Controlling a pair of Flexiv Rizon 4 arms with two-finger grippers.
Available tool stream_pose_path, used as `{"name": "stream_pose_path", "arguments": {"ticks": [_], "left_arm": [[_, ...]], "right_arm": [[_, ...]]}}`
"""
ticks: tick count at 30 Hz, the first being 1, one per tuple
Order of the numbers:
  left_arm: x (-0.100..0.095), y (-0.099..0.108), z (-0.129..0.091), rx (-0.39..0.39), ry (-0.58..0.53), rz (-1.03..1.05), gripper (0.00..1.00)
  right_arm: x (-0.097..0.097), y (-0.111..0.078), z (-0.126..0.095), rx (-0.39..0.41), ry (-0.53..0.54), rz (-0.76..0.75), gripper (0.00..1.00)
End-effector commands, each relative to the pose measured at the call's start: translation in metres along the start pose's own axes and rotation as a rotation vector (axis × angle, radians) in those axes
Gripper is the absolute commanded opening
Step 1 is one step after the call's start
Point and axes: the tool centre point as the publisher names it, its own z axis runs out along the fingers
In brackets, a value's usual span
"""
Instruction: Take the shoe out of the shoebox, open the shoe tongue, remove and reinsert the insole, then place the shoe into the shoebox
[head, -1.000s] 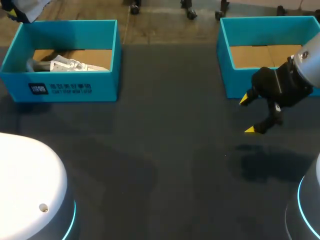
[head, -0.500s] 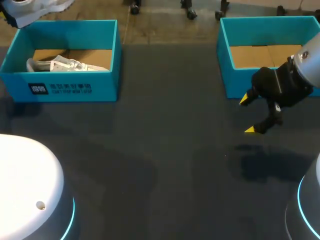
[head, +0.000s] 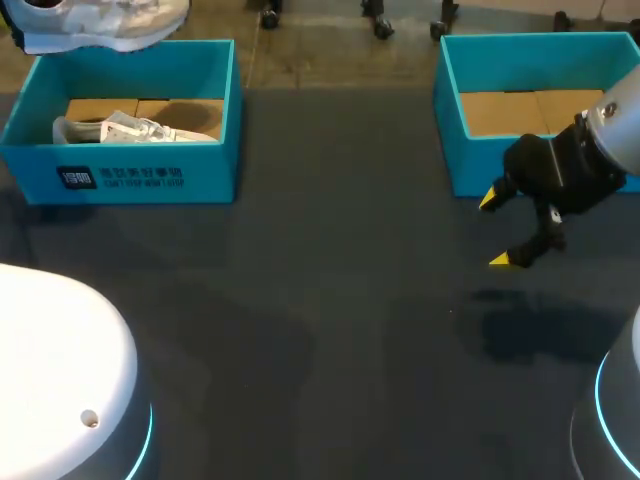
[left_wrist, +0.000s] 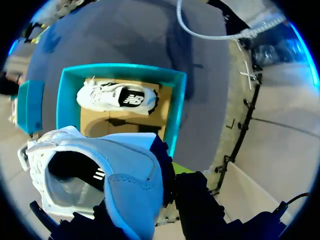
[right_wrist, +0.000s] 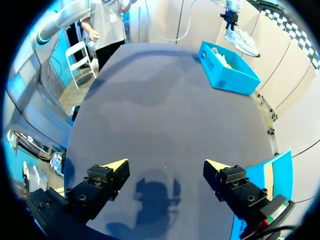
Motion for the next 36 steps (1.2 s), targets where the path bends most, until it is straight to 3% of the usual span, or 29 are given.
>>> {"name": "stream_pose_path", "arguments": {"ticks": [1,13,20,36], "left_arm": [[0.001,0.006,-0.002,0.013,-0.002,0.003,0.00],[-0.001,0.001,0.003,0.030,-0.003,0.039,0.00],[-0.005,-0.008,0.026,0.033,0.014,0.112,0.00],[-0.023,0.001,0.091,0.035,0.012,0.103,0.00]], "right_arm": [[0.001,0.000,0.000,0.002,-0.002,0.000,1.00],[0.001,0.000,0.000,0.002,-0.002,0.000,1.00],[0.001,0.000,0.000,0.002,-0.002,0.000,1.00],[0.001,0.000,0.000,0.002,-0.002,0.000,1.00]]}}
